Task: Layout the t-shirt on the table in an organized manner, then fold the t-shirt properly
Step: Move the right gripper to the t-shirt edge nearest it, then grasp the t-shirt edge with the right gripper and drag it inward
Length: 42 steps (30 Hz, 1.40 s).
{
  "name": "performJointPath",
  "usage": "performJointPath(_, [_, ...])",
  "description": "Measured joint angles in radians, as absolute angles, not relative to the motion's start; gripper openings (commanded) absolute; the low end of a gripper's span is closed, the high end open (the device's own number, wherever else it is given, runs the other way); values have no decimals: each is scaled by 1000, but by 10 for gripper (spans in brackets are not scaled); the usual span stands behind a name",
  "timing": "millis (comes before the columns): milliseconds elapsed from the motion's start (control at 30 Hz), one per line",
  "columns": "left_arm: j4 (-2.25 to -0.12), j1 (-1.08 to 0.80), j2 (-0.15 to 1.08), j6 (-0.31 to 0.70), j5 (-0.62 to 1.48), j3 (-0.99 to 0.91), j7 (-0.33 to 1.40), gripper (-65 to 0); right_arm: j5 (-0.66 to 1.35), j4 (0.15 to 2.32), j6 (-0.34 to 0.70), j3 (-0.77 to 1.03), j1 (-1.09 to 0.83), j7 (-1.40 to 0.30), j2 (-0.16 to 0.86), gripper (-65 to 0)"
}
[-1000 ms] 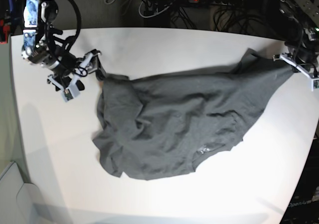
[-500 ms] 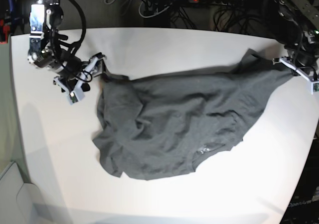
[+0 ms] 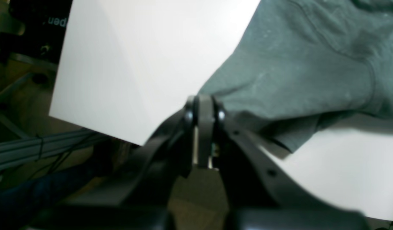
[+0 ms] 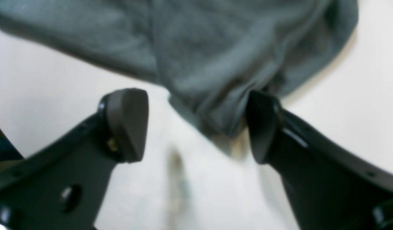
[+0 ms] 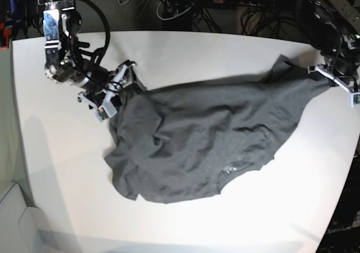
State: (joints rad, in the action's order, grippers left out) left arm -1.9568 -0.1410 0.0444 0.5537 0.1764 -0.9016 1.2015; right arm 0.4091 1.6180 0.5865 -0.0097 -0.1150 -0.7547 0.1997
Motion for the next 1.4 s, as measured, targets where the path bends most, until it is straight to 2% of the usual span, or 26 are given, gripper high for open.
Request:
performJointPath(67, [-1957, -144, 44, 553, 176, -902, 1201, -646, 408, 1617, 587, -9, -117, -760, 182, -365])
performJointPath(200, [-1957, -149, 44, 553, 175, -904, 1201, -646, 409, 1614, 587, -17, -71, -756, 180, -577])
performJointPath(267, [-1957, -150, 44, 554, 170, -904, 1201, -646, 408, 1614, 587, -16, -49, -757, 180, -650])
performJointPath(633, [-1957, -171, 48, 554, 170, -907, 1201, -646, 408, 1610, 583, -7, -8, -767, 181, -650])
performJointPath(733, [-1957, -171, 50, 553, 170, -907, 1201, -646, 408, 1610, 583, -7, -29, -767, 183, -598])
performJointPath(933, [-1957, -167, 50, 554, 173, -907, 1201, -646, 408, 1612, 583, 0, -73, -774, 197, -367])
performJointPath(1033, [-1957, -166, 50, 554, 173, -907, 1201, -646, 408, 1612, 583, 10, -70, -770, 200, -290])
performJointPath(1100, [-1957, -166, 50, 554, 174, -907, 1201, -646, 409, 1612, 583, 10, -70, -770, 202, -273])
performJointPath(1400, [-1957, -167, 50, 554, 177, -907, 1201, -646, 408, 1517, 583, 55, -68, -767, 201, -271])
